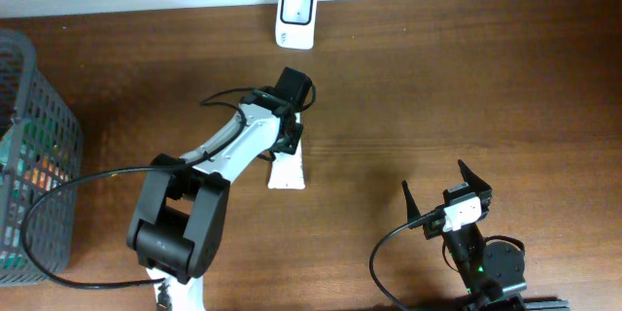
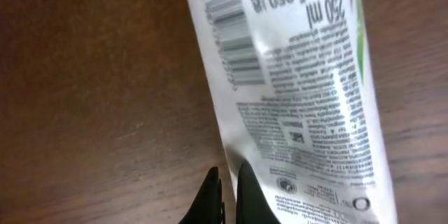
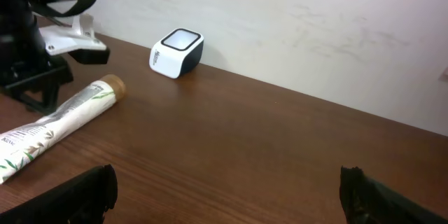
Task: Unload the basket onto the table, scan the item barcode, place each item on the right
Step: 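Set the tube down on the table and release it, then return the left gripper to the basket and grasp the orange juice box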
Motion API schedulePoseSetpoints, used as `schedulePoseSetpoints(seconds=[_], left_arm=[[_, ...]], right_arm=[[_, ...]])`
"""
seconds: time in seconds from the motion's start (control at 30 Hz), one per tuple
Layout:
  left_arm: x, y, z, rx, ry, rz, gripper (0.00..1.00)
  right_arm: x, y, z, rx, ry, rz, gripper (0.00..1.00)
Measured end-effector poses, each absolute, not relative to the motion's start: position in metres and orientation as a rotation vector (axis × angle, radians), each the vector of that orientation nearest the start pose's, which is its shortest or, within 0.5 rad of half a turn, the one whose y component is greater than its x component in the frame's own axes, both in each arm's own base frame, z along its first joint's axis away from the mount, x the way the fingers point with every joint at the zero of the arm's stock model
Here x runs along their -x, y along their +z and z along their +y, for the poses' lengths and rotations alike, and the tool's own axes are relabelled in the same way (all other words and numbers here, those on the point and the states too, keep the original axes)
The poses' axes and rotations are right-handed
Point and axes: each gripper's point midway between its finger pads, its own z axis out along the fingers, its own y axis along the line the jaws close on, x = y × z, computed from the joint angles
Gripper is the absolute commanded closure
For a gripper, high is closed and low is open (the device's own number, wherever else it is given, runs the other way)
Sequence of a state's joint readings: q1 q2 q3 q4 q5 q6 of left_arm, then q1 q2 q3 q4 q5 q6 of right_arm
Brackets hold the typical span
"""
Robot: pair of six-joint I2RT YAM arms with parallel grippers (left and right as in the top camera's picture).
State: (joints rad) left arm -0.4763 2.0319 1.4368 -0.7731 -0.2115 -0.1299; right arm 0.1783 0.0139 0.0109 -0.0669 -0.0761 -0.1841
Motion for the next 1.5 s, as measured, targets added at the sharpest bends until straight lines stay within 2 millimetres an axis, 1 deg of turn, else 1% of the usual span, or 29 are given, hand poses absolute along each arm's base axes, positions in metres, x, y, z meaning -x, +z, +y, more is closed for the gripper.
schedulePoseSetpoints(seconds=[0.03,0.1,0.13,0.17,0.2,0.27,0.3,0.33,0.37,0.4,0.43,0.5,0.53,0.57,0.6,0.67,0.7,0.73,0.77,0.83,0.87,0.93,0.97,1.03,1.07,1.13,1.17,1.3,1.5], left_arm=[[-0.393,0.030,-0.162,-0.461,0.193,2.850,1.00],[-0.399,0.051,-0.160,-0.438,0.172,2.851,1.00],[-0.409,0.078,-0.156,-0.399,0.151,2.821,1.00],[-0.420,0.111,-0.151,-0.353,0.125,2.769,1.00],[-0.426,0.136,-0.146,-0.320,0.108,2.729,1.00],[-0.436,0.199,-0.127,-0.229,0.078,2.625,0.99],[-0.439,0.234,-0.110,-0.168,0.066,2.558,0.97],[-0.440,0.259,-0.094,-0.114,0.064,2.508,0.94],[-0.438,0.285,-0.071,-0.044,0.069,2.456,0.91],[-0.435,0.302,-0.049,0.021,0.080,2.419,0.84],[-0.429,0.318,-0.016,0.124,0.103,2.383,0.81],[-0.418,0.332,0.037,0.304,0.146,2.340,0.75],[-0.413,0.336,0.059,0.379,0.159,2.323,0.71],[-0.406,0.340,0.085,0.472,0.177,2.298,0.69],[-0.402,0.341,0.099,0.520,0.188,2.285,0.66],[-0.388,0.345,0.138,0.662,0.195,2.243,0.64],[-0.384,0.345,0.149,0.700,0.201,2.231,0.64],[-0.375,0.346,0.171,0.781,0.210,2.204,0.62],[-0.369,0.346,0.182,0.824,0.216,2.190,0.56],[-0.352,0.345,0.213,0.943,0.235,2.144,0.44],[-0.346,0.345,0.224,0.990,0.237,2.125,0.41],[-0.336,0.345,0.237,1.038,0.246,2.104,0.38],[-0.326,0.343,0.249,1.087,0.256,2.091,0.37],[-0.310,0.337,0.268,1.167,0.277,2.078,0.37],[-0.307,0.333,0.273,1.189,0.281,2.082,0.37],[-0.302,0.316,0.285,1.244,0.280,2.112,0.40],[-0.301,0.300,0.294,1.286,0.273,2.145,0.41],[-0.297,0.250,0.307,1.394,0.229,2.258,0.41],[-0.290,0.203,0.320,1.503,0.194,2.353,0.41]], right_arm=[[-0.240,0.159,0.057,0.353,0.058,1.603,0.02],[-0.240,0.159,0.057,0.352,0.059,1.603,0.02],[-0.240,0.159,0.057,0.352,0.058,1.603,0.02],[-0.240,0.159,0.057,0.353,0.058,1.603,0.02],[-0.240,0.159,0.057,0.352,0.059,1.603,0.02],[-0.240,0.159,0.057,0.352,0.058,1.603,0.02],[-0.240,0.159,0.057,0.352,0.058,1.603,0.02],[-0.240,0.159,0.057,0.352,0.058,1.603,0.02],[-0.240,0.159,0.057,0.352,0.058,1.603,0.02],[-0.240,0.159,0.057,0.353,0.058,1.603,0.02],[-0.240,0.159,0.056,0.352,0.058,1.603,0.01],[-0.240,0.159,0.056,0.353,0.057,1.603,0.02],[-0.240,0.159,0.057,0.352,0.059,1.603,0.02],[-0.240,0.159,0.057,0.352,0.059,1.603,0.02],[-0.240,0.159,0.057,0.352,0.058,1.603,0.02],[-0.240,0.159,0.057,0.352,0.059,1.603,0.02],[-0.240,0.159,0.056,0.352,0.058,1.603,0.02],[-0.240,0.159,0.057,0.353,0.057,1.602,0.02],[-0.240,0.159,0.057,0.352,0.058,1.603,0.02],[-0.240,0.159,0.057,0.352,0.058,1.603,0.02],[-0.240,0.159,0.056,0.352,0.058,1.603,0.02],[-0.240,0.159,0.056,0.352,0.058,1.603,0.02],[-0.240,0.159,0.056,0.352,0.058,1.603,0.02],[-0.240,0.159,0.057,0.353,0.058,1.602,0.02],[-0.240,0.159,0.057,0.352,0.058,1.603,0.02],[-0.240,0.159,0.057,0.352,0.058,1.603,0.02],[-0.240,0.159,0.056,0.353,0.057,1.603,0.02],[-0.240,0.159,0.056,0.352,0.058,1.603,0.02],[-0.240,0.159,0.056,0.352,0.058,1.603,0.02]])
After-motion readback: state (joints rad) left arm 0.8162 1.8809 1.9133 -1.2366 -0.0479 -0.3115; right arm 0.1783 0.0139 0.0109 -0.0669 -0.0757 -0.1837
